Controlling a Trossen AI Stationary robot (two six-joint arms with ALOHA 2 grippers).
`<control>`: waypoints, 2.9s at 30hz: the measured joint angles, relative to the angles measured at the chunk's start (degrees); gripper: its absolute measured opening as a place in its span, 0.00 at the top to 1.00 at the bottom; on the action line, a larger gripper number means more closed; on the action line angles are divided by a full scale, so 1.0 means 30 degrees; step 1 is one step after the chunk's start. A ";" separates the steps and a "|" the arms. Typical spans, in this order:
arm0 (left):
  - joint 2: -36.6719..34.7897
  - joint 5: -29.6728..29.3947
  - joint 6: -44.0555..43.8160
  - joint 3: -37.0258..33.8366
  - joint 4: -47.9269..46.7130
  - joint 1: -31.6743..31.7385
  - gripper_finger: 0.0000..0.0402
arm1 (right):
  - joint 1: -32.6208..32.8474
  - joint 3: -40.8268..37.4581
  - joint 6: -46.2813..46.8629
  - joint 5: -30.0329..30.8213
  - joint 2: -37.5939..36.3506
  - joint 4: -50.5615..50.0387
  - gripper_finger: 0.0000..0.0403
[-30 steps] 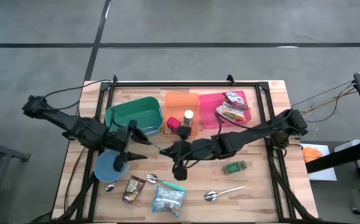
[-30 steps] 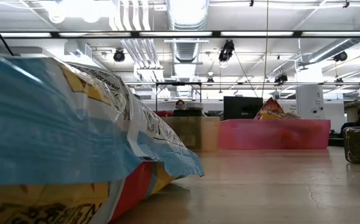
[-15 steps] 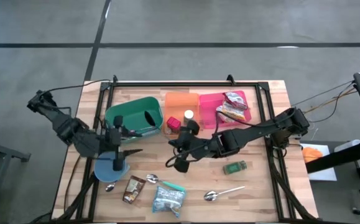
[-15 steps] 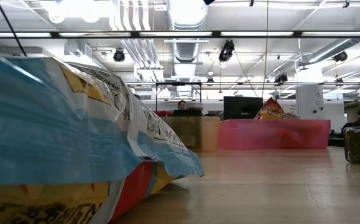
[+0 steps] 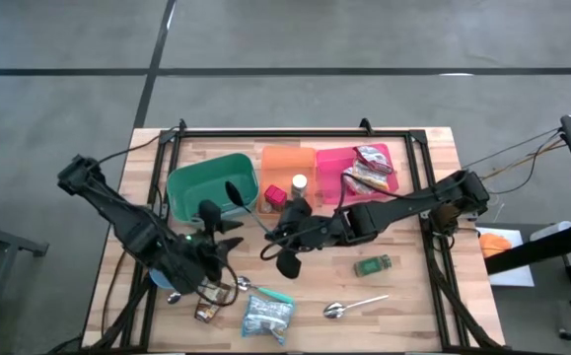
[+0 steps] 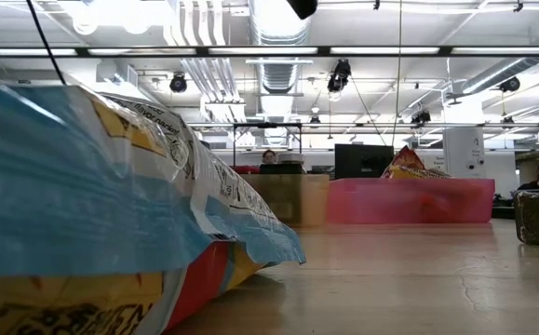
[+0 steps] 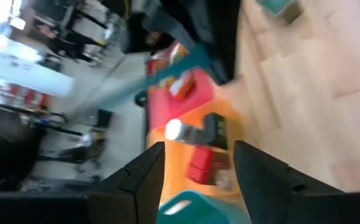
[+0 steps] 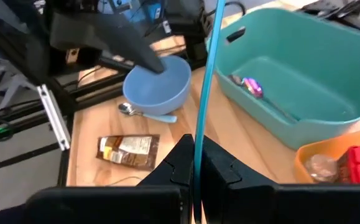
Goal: Pick & Place Food Item
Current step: Put the black spoon into the green bin
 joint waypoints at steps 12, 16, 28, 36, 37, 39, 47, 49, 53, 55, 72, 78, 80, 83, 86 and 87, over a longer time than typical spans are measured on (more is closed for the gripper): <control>0.0979 -0.2236 0.4306 0.1251 0.0398 -0.0357 0.53 | -0.0010 -0.0051 0.0187 -0.0694 0.0429 0.1231 0.98; 0.1102 -0.3258 0.5767 0.1247 0.1027 -0.0372 0.53 | -0.0010 -0.0022 0.0514 -0.1130 0.0429 0.1766 0.98; 0.2228 -0.4478 0.9774 0.1225 0.1757 -0.0350 0.53 | -0.0007 -0.0029 0.0719 -0.1485 0.0429 0.2172 0.98; 0.2836 -0.6571 1.1451 0.1218 0.2117 -0.0299 0.54 | 0.0012 -0.0029 0.0654 -0.2318 0.0429 0.2622 0.98; 0.2836 -0.6571 1.1558 0.1211 0.2115 -0.0299 0.56 | 0.0012 -0.0029 0.0607 -0.2311 0.0429 0.2639 0.98; 0.2829 -0.6571 1.1583 0.1211 0.2115 -0.0304 0.61 | 0.0012 -0.0029 0.0598 -0.2323 0.0437 0.2648 0.98; 0.2829 -0.6476 1.1889 0.1160 0.1651 -0.0332 0.96 | 0.0049 -0.0029 0.0578 -0.2364 0.0395 0.2659 0.98; 0.2829 -0.6476 1.1867 0.1160 0.1656 -0.0342 0.97 | 0.0056 -0.0022 0.0573 -0.2360 0.0376 0.2733 0.98; 0.2829 -0.6498 1.1848 0.1160 0.1583 -0.0321 0.98 | 0.0049 -0.0022 0.0015 -0.2328 0.0378 0.2644 0.98; 0.2829 -0.6490 1.1777 0.1160 0.1603 -0.0335 0.99 | 0.0063 -0.0022 -0.0075 -0.2329 0.0378 0.2684 0.98; 0.1468 -0.5174 0.4765 0.1232 -0.0138 -0.0026 1.00 | 0.0020 0.0017 -0.3080 -0.3260 0.0337 0.2076 0.54; -0.0284 -0.2503 -0.2482 0.1232 -0.4118 0.1488 0.99 | 0.0012 0.0153 -0.3077 0.0294 -0.0285 0.0122 0.45; -0.0773 -0.1338 -0.5165 0.1232 -0.5680 0.2539 0.99 | 0.0012 0.0138 -0.2919 0.1192 -0.0469 -0.0701 0.44; -0.1084 0.0829 -0.8143 0.1031 -0.7291 0.4611 0.99 | 0.0034 0.0106 -0.2418 0.1984 -0.0598 -0.2009 0.44; -0.1394 0.2888 -0.8785 0.0387 -0.7984 0.6927 0.99 | 0.0051 0.0061 -0.2400 0.2043 -0.0598 -0.2532 0.44; -0.1426 0.3252 -0.8817 0.0096 -0.7976 0.7722 0.99 | 0.0065 0.0002 -0.2395 0.2053 -0.0600 -0.2581 0.44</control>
